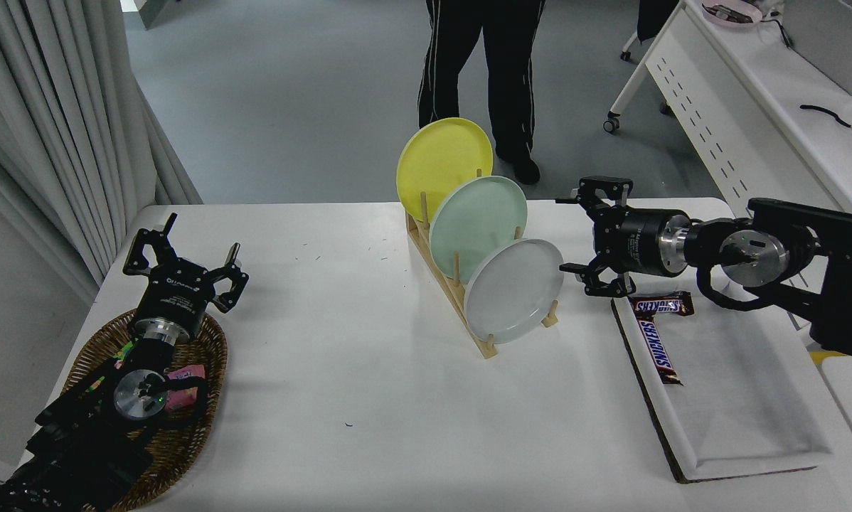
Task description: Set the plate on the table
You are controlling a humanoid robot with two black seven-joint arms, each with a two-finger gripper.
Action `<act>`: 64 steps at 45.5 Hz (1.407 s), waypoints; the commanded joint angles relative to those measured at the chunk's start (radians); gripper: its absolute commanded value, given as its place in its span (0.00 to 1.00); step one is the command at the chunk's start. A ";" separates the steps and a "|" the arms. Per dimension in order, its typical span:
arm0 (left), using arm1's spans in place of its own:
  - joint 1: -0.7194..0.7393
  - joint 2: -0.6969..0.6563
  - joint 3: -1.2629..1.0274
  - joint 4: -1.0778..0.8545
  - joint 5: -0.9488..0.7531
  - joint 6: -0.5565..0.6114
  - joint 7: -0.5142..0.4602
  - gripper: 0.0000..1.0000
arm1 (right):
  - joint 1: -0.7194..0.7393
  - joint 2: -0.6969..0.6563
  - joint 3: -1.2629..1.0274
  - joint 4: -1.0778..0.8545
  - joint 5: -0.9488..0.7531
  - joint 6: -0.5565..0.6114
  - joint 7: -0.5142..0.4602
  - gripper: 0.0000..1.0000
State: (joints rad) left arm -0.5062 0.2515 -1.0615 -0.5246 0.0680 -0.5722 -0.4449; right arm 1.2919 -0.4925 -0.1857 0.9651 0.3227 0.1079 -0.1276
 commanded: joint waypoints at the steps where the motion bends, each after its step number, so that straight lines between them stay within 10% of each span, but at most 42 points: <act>1: 0.000 0.000 0.000 0.000 0.000 0.000 0.002 1.00 | -0.005 0.080 0.002 -0.077 -0.054 -0.031 -0.015 1.00; 20: 0.000 0.000 0.000 0.000 0.001 0.000 0.000 1.00 | -0.051 0.156 0.038 -0.103 -0.060 -0.047 -0.012 0.98; 64: 0.000 0.000 0.000 0.000 0.000 0.000 0.000 1.00 | -0.132 0.172 0.218 -0.117 -0.128 -0.126 -0.010 0.56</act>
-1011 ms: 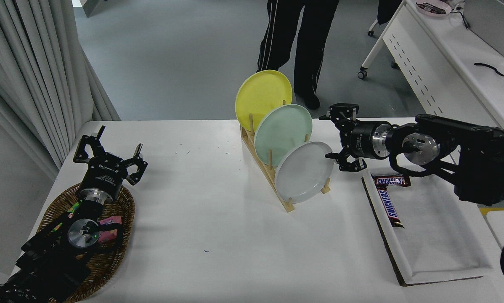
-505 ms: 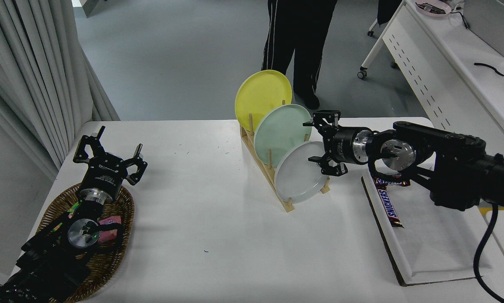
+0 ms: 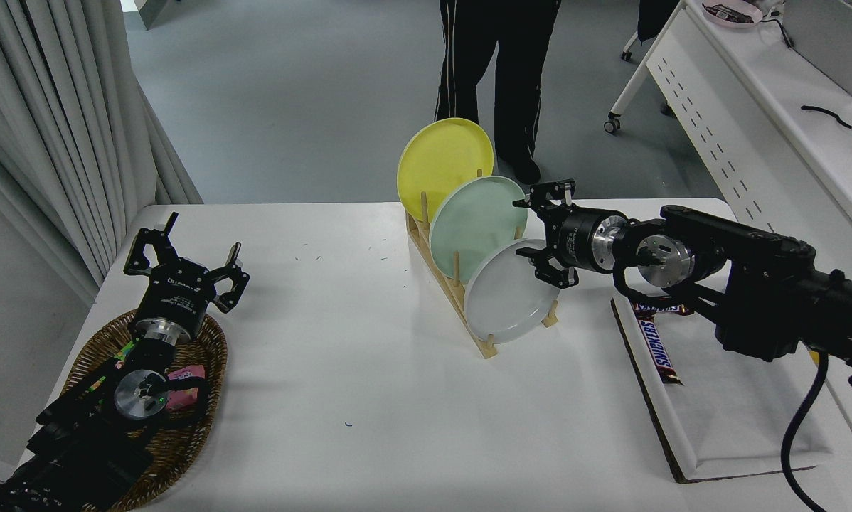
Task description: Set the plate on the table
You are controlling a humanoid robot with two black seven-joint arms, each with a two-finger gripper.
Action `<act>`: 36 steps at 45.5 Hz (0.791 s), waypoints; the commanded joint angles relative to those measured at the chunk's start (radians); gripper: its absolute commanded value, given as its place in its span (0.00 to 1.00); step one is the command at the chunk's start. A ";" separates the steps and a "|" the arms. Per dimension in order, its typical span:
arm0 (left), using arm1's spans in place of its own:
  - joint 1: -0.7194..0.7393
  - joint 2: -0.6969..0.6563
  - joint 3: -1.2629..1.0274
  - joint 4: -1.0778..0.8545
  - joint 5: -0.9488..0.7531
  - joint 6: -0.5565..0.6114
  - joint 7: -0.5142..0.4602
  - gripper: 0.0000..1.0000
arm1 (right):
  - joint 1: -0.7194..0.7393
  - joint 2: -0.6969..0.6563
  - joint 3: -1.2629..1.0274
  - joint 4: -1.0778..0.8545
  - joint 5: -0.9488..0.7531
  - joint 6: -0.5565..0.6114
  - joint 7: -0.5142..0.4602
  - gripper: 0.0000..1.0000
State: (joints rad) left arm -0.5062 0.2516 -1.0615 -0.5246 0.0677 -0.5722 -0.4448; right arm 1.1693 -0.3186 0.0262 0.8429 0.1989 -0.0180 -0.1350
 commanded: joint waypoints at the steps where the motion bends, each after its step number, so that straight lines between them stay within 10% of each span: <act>1: 0.000 0.000 0.000 0.000 0.000 0.000 0.000 1.00 | -0.010 -0.002 0.006 0.007 -0.004 0.000 -0.003 0.55; 36: 0.000 0.000 0.000 0.000 0.001 0.000 0.000 1.00 | -0.008 -0.033 0.004 0.042 0.000 0.017 -0.017 0.34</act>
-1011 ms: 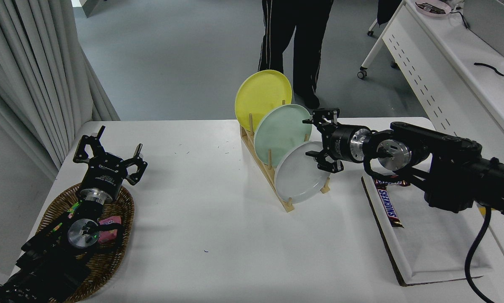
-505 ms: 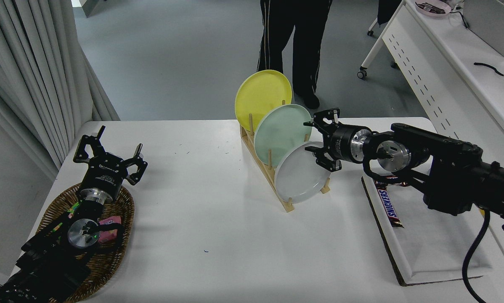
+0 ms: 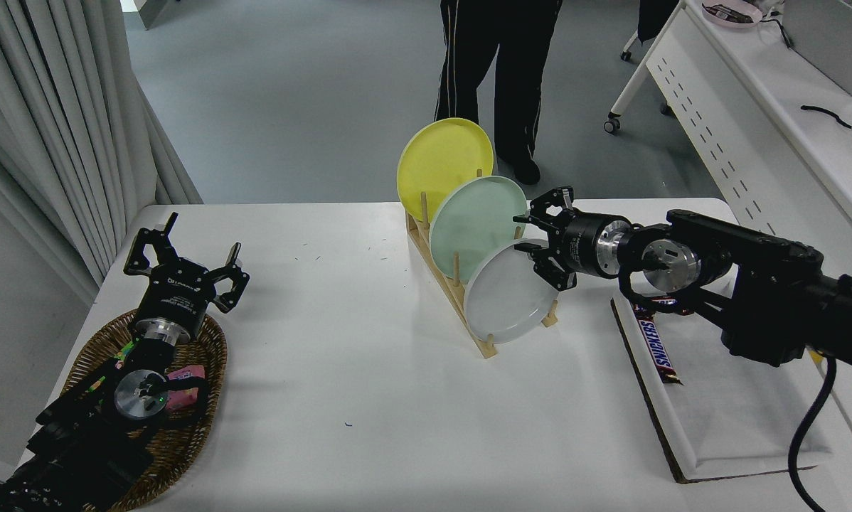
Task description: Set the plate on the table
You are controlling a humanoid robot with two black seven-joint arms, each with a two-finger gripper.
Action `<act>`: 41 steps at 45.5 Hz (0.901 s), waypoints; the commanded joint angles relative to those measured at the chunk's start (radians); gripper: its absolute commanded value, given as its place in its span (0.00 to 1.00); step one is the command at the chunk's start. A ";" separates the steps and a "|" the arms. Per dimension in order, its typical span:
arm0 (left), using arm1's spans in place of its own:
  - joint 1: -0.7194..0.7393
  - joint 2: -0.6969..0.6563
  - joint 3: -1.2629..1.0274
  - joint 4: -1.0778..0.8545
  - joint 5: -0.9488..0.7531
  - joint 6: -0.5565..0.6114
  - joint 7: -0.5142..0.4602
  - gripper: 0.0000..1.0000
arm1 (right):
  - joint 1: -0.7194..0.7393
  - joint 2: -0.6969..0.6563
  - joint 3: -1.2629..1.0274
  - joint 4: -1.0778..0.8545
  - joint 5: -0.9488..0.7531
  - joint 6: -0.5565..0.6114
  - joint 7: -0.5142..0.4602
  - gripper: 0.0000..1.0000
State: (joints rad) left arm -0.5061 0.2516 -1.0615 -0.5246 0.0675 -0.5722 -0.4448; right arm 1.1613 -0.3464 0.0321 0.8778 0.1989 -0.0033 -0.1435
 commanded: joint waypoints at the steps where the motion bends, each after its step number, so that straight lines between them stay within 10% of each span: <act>1: 0.000 0.000 0.000 0.000 0.002 0.000 0.000 1.00 | 0.000 -0.005 -0.001 0.007 -0.001 0.002 -0.008 0.32; 41: 0.000 0.000 0.000 0.000 0.000 0.000 0.000 1.00 | 0.005 -0.003 -0.001 0.000 -0.004 0.002 -0.042 0.23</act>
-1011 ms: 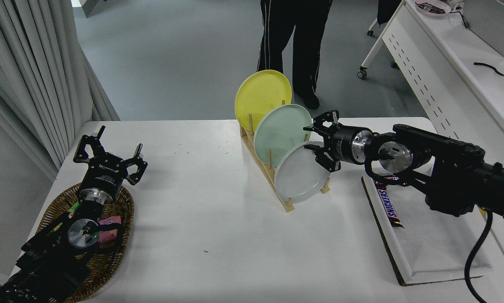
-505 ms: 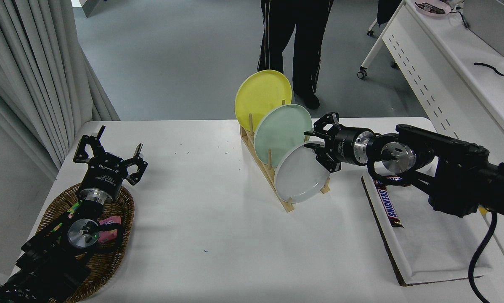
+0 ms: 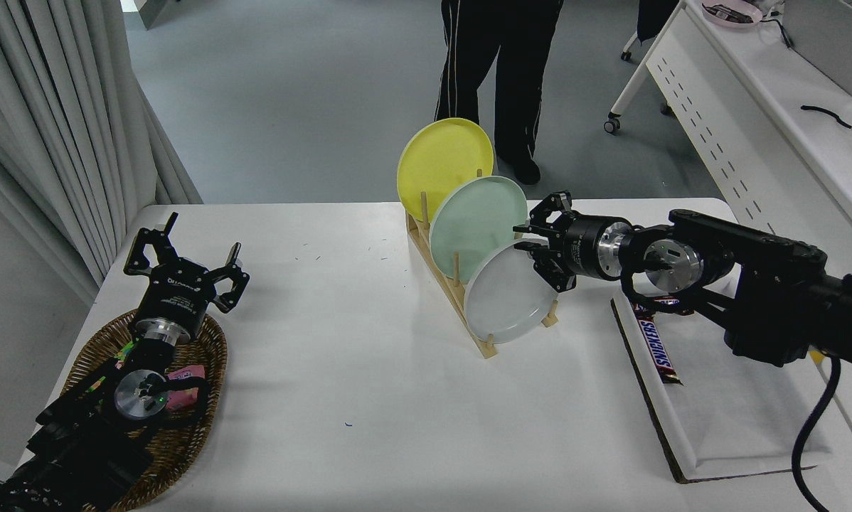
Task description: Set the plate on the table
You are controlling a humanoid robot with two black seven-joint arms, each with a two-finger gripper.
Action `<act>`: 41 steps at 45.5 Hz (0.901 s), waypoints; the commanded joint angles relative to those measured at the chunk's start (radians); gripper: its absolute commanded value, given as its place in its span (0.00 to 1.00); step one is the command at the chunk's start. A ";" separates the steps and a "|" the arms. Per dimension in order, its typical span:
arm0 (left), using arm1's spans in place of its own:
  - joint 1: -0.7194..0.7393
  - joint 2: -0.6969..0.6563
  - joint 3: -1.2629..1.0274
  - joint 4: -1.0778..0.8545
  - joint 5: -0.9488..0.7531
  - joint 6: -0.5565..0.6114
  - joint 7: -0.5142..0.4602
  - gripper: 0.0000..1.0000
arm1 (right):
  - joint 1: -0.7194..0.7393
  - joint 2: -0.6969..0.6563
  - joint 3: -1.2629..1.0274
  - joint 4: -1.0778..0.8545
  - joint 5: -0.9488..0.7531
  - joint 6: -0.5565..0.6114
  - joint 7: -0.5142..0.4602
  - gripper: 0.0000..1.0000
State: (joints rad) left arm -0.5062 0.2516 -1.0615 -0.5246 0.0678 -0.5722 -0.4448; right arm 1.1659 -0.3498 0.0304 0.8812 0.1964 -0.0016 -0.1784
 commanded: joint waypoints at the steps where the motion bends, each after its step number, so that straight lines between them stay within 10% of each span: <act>1: 0.000 0.000 0.000 0.000 0.000 0.000 0.000 1.00 | 0.000 0.000 0.000 -0.004 -0.002 0.000 -0.006 0.23; 41: 0.000 0.000 0.000 0.000 0.000 0.000 0.000 1.00 | -0.002 0.011 0.005 -0.005 0.005 0.000 -0.009 0.12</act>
State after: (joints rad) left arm -0.5062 0.2516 -1.0615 -0.5246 0.0677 -0.5722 -0.4448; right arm 1.1648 -0.3396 0.0352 0.8759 0.1990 -0.0015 -0.1855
